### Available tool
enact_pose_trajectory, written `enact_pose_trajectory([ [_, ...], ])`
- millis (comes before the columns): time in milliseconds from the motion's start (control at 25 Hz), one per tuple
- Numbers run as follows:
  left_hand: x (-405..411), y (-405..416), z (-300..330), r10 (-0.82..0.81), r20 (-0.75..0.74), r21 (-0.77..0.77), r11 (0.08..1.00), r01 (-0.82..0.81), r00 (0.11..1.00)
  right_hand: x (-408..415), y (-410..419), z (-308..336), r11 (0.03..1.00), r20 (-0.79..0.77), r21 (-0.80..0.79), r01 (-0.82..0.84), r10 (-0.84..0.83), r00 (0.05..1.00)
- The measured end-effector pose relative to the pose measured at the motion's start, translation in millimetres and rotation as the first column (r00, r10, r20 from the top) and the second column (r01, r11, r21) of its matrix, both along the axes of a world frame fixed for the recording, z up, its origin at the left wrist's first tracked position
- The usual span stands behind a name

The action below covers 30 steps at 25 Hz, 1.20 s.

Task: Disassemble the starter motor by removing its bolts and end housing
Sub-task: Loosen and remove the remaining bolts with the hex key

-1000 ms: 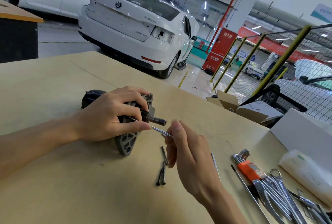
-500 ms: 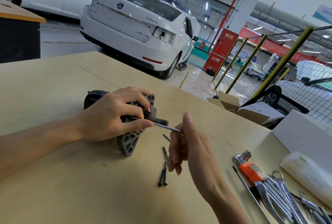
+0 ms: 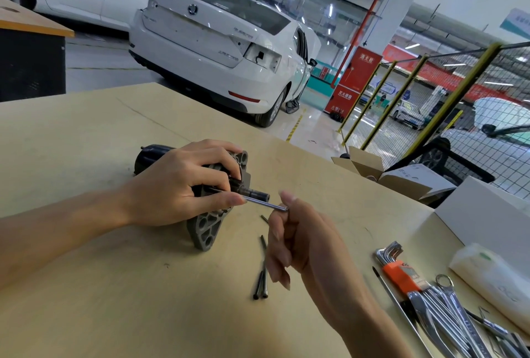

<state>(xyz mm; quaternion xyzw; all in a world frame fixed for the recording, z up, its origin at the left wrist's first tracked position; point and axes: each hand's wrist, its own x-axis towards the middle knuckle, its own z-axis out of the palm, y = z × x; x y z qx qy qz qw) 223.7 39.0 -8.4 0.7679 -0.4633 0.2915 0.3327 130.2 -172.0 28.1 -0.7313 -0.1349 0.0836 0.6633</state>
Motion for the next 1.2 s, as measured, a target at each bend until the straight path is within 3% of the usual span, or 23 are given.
enact_pose_trajectory([
  [760,-0.8,0.2,-0.3,0.008,0.000,0.000,1.000,-0.008,1.000,-2.4,-2.5,0.4,0.999,0.039,0.000,-0.042,0.042,0.998],
  [1040,0.3,0.9,-0.3,0.011,-0.003,0.008,1.000,-0.011,1.000,-2.1,-3.4,0.8,0.993,0.145,-0.120,-0.008,0.026,0.989],
  [1200,1.1,1.4,-0.6,0.009,-0.001,0.007,1.000,-0.009,1.000,-0.6,-1.4,-10.8,0.959,0.361,-0.254,0.124,-0.025,0.932],
])
